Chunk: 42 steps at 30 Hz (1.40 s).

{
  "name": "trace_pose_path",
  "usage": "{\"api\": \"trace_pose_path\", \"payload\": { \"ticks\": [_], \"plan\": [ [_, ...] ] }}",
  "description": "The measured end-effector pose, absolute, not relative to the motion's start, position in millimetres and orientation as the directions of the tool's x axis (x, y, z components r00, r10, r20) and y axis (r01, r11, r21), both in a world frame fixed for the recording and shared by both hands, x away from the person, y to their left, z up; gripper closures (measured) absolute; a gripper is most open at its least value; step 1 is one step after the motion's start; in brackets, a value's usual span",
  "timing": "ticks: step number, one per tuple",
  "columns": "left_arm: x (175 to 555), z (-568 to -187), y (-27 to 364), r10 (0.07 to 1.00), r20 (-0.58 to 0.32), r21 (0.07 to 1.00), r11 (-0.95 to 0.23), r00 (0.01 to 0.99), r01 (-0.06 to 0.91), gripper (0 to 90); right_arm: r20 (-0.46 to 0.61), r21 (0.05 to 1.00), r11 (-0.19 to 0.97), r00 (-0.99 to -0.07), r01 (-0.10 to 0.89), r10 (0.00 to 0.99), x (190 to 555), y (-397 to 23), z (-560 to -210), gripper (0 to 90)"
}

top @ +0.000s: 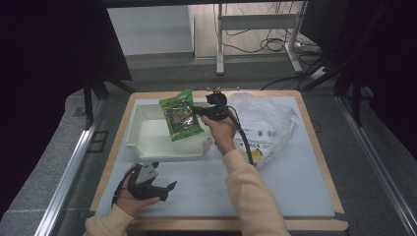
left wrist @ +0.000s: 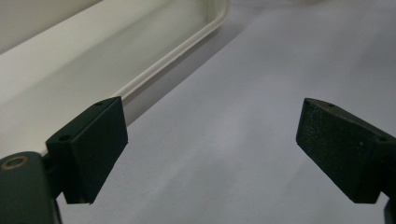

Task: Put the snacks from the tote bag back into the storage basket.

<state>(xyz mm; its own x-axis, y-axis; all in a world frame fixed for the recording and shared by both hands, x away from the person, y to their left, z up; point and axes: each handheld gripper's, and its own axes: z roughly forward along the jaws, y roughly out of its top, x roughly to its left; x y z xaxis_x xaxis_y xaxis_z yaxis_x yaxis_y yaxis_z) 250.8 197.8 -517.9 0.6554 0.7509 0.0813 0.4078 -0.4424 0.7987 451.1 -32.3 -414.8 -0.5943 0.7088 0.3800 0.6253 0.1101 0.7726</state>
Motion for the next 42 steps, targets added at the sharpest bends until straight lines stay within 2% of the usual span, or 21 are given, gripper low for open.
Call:
{"api": "trace_pose_path", "payload": {
  "ticks": [42],
  "plan": [
    [250.1, -517.1, 198.7, 0.751, 0.076, 0.808, -0.431, 0.656, 0.401, 9.2, 0.418, 0.734, 0.122, -0.585, 0.669, 0.695, 457.7, 28.5, -456.0, 89.7]
  ]
}}
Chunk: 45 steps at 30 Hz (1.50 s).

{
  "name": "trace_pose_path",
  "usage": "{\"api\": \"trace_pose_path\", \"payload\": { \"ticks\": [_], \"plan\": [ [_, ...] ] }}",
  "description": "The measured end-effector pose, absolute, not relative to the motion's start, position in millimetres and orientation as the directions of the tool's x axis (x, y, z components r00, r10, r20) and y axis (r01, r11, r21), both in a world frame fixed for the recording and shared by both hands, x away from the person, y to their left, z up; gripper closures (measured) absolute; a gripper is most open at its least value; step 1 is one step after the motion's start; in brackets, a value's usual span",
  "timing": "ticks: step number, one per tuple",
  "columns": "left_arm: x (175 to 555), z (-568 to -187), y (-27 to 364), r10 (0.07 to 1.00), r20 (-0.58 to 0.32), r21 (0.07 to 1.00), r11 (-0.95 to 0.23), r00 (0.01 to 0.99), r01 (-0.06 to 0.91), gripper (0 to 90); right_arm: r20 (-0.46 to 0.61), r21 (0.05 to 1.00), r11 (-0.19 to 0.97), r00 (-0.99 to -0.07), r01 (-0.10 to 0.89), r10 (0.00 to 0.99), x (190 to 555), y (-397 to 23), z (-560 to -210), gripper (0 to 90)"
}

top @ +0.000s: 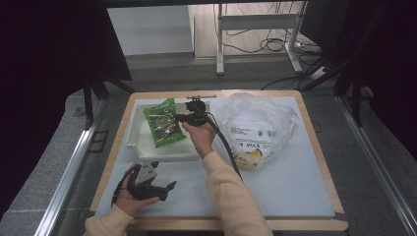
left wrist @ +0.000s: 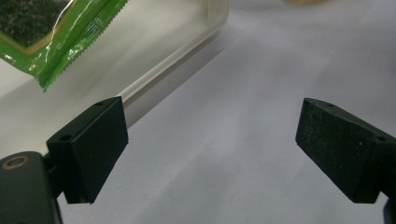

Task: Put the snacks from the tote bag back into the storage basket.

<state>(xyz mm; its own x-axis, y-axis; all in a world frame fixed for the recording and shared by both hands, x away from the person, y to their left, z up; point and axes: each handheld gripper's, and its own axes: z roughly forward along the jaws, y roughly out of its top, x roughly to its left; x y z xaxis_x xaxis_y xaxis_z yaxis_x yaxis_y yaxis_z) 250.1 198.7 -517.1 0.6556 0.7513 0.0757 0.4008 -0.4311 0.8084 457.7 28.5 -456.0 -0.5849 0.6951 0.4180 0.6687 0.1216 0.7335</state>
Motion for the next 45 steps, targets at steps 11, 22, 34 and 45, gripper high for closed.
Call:
{"api": "trace_pose_path", "payload": {
  "ticks": [11, 22, 34, 45],
  "plan": [
    [249.3, -516.4, 199.4, 0.749, 0.077, 0.811, -0.431, 0.658, 0.396, 9.3, 0.434, 0.713, 0.104, -0.553, 0.693, 0.711, 460.0, 44.5, -469.5, 89.7],
    [249.0, -516.2, 200.5, 0.753, 0.076, 0.814, -0.426, 0.654, 0.395, 9.3, 0.449, 0.685, 0.092, -0.518, 0.723, 0.728, 462.5, 62.6, -488.7, 89.6],
    [248.9, -516.3, 200.7, 0.751, 0.084, 0.812, -0.432, 0.655, 0.392, 9.3, 0.407, 0.653, 0.162, -0.523, 0.74, 0.749, 459.2, 79.8, -503.3, 56.9],
    [249.5, -517.2, 200.7, 0.755, 0.088, 0.808, -0.435, 0.65, 0.396, 9.2, 0.3, 0.752, 0.258, -0.663, 0.607, 0.686, 439.1, 58.1, -468.7, 38.7]
  ]
}}
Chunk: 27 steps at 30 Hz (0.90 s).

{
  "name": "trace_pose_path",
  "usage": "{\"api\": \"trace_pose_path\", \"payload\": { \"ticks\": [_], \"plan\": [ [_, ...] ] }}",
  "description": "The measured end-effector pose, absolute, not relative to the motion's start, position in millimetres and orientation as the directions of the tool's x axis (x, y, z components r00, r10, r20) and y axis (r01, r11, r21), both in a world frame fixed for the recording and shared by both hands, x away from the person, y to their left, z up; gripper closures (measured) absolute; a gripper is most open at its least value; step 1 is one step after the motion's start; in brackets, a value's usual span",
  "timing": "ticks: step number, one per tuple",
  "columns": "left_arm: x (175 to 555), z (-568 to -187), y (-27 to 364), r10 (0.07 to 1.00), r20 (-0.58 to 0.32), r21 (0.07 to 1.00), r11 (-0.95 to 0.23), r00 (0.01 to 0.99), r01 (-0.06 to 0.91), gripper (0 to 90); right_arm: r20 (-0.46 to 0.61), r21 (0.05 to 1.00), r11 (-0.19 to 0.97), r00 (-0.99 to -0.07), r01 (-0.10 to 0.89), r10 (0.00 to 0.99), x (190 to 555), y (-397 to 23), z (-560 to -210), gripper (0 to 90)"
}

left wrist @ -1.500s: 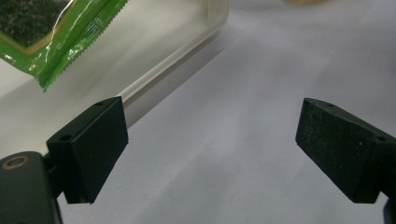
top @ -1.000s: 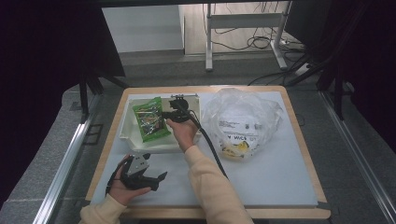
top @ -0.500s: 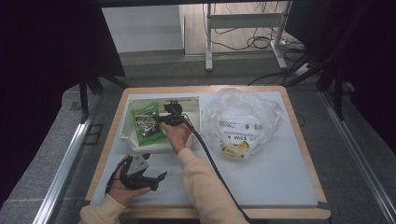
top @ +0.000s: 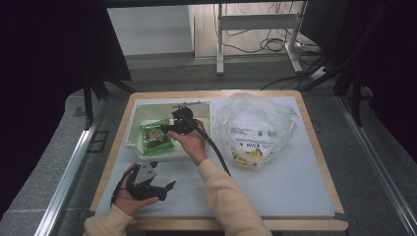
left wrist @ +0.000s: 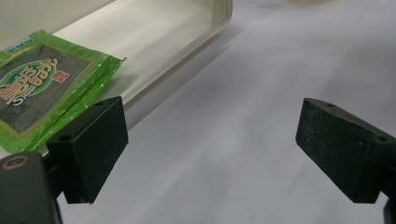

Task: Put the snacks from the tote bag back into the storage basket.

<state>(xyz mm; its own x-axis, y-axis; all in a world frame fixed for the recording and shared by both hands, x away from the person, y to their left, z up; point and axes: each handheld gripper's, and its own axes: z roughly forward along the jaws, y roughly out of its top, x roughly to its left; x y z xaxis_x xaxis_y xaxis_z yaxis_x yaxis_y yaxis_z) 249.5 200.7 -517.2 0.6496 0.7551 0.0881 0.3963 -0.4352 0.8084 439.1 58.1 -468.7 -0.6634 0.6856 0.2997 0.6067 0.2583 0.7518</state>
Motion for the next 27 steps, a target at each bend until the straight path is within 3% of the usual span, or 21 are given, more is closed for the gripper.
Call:
{"api": "trace_pose_path", "payload": {
  "ticks": [15, 27],
  "plan": [
    [250.3, -518.2, 202.7, 0.761, 0.103, 0.801, -0.445, 0.641, 0.399, 9.0, 0.244, 0.809, 0.285, -0.735, 0.515, 0.633, 414.9, 13.1, -444.8, 35.3],
    [252.4, -521.2, 200.0, 0.768, 0.116, 0.796, -0.451, 0.63, 0.404, 8.9, 0.181, 0.852, 0.287, -0.762, 0.437, 0.622, 370.2, -60.7, -424.7, 34.6]
  ]
}}
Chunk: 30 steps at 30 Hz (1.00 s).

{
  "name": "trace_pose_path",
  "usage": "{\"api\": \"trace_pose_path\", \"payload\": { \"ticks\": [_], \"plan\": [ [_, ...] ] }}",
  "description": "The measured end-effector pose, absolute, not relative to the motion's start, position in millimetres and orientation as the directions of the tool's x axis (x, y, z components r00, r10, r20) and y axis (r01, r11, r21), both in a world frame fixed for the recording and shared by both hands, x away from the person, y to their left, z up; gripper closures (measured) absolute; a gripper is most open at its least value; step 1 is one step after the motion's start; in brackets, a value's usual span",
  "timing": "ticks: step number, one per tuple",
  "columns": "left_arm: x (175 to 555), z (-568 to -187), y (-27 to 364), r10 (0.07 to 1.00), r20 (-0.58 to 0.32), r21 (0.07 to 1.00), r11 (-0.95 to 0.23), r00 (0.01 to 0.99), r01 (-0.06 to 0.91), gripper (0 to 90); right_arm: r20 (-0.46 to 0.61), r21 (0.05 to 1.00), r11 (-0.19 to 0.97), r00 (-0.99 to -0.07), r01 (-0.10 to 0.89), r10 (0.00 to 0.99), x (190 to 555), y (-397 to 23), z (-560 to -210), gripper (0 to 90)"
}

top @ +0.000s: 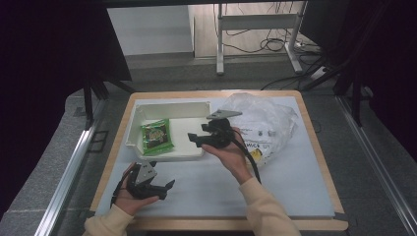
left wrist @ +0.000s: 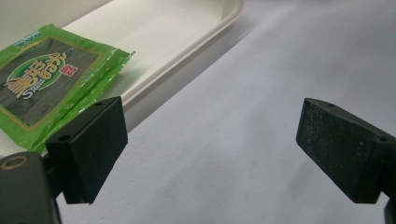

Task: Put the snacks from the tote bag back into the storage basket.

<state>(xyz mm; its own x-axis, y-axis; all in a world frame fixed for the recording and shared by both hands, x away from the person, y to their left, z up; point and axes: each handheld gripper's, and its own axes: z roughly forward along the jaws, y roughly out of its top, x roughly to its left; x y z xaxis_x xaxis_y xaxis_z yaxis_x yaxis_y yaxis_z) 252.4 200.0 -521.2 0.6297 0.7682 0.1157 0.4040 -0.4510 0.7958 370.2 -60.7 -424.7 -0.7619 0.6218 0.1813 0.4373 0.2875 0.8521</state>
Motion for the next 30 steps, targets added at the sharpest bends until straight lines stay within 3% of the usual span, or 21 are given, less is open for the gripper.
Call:
{"api": "trace_pose_path", "payload": {
  "ticks": [16, 21, 30],
  "plan": [
    [256.5, -527.7, 194.9, 0.792, 0.132, 0.769, -0.461, 0.596, 0.443, 8.8, 0.137, 0.858, 0.28, -0.718, 0.43, 0.682, 297.6, -176.2, -445.5, 33.8],
    [255.8, -528.0, 196.7, 0.81, 0.124, 0.777, -0.438, 0.573, 0.451, 8.9, 0.148, 0.83, 0.298, -0.7, 0.472, 0.699, 288.9, -189.6, -470.4, 33.8],
    [252.6, -526.4, 200.2, 0.805, 0.122, 0.783, -0.438, 0.58, 0.443, 9.0, 0.133, 0.84, 0.294, -0.698, 0.457, 0.704, 286.4, -192.0, -475.5, 33.9]
  ]
}}
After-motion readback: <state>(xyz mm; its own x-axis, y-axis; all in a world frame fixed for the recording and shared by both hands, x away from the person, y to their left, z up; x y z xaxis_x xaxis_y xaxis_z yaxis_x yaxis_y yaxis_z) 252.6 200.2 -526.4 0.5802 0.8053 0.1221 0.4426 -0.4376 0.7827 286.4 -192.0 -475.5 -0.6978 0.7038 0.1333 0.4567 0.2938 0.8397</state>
